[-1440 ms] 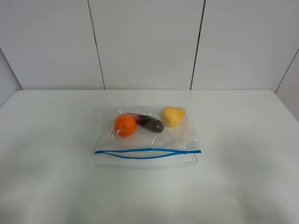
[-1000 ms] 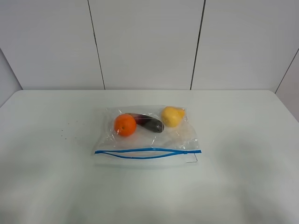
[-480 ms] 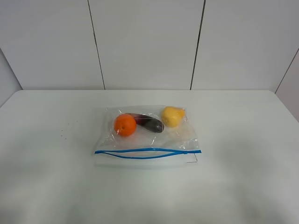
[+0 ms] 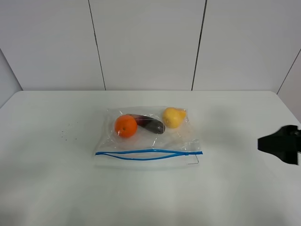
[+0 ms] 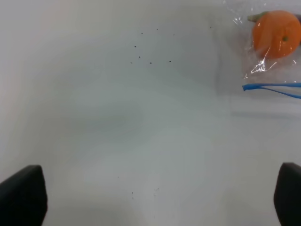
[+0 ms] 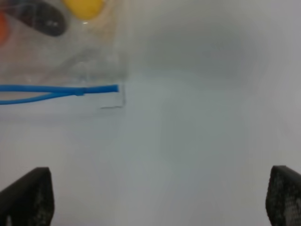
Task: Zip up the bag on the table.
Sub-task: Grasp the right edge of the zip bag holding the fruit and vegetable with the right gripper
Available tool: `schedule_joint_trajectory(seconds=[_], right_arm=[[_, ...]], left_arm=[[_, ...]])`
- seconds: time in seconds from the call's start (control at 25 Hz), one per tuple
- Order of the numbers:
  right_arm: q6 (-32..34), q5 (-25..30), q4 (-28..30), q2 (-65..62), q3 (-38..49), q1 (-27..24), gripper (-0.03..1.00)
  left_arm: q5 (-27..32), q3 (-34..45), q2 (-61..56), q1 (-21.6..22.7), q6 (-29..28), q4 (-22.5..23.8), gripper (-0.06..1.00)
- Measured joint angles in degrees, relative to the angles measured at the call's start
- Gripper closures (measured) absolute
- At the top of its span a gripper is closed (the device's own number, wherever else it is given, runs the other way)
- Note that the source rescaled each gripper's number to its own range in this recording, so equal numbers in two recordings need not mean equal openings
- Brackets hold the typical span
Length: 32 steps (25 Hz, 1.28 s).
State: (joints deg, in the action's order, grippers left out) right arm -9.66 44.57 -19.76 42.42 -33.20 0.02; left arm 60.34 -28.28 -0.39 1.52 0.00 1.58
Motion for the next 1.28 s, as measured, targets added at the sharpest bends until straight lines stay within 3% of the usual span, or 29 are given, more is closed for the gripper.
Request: schedule_joint_trajectory(seconds=[0.16,0.32,0.48,0.6,0.72,1.0,1.28], right_arm=[[-10.1,-6.6,-9.9,16.0,-1.4,0.0,-0.03],[-24.0,-6.2,-22.2,32.8,-6.2,-0.7,-0.03],[-38.7,2.8,-35.3,47.8,-14.1,-6.5,-0.03],[-48.7,16.0,-43.4,58.8,-19.9,-11.8,-0.03],[-53.3,23.3,-47.0,68.3,-24.8,-14.2,-0.03],[-55.8,24.2,-48.0,83.6,-32.8,-13.1,-0.03],[-55.9,24.4,-48.1,87.9,-36.6,-8.7,-0.03]], left_arm=[[0.0,0.0,0.0,0.0,0.0,0.0,-0.06],[0.0,0.0,0.0,0.0,0.0,0.0,-0.06],[0.0,0.0,0.0,0.0,0.0,0.0,-0.06],[0.0,0.0,0.0,0.0,0.0,0.0,-0.06],[0.0,0.0,0.0,0.0,0.0,0.0,-0.06],[0.0,0.0,0.0,0.0,0.0,0.0,-0.06],[0.1,0.0,0.0,0.0,0.0,0.0,-0.06]])
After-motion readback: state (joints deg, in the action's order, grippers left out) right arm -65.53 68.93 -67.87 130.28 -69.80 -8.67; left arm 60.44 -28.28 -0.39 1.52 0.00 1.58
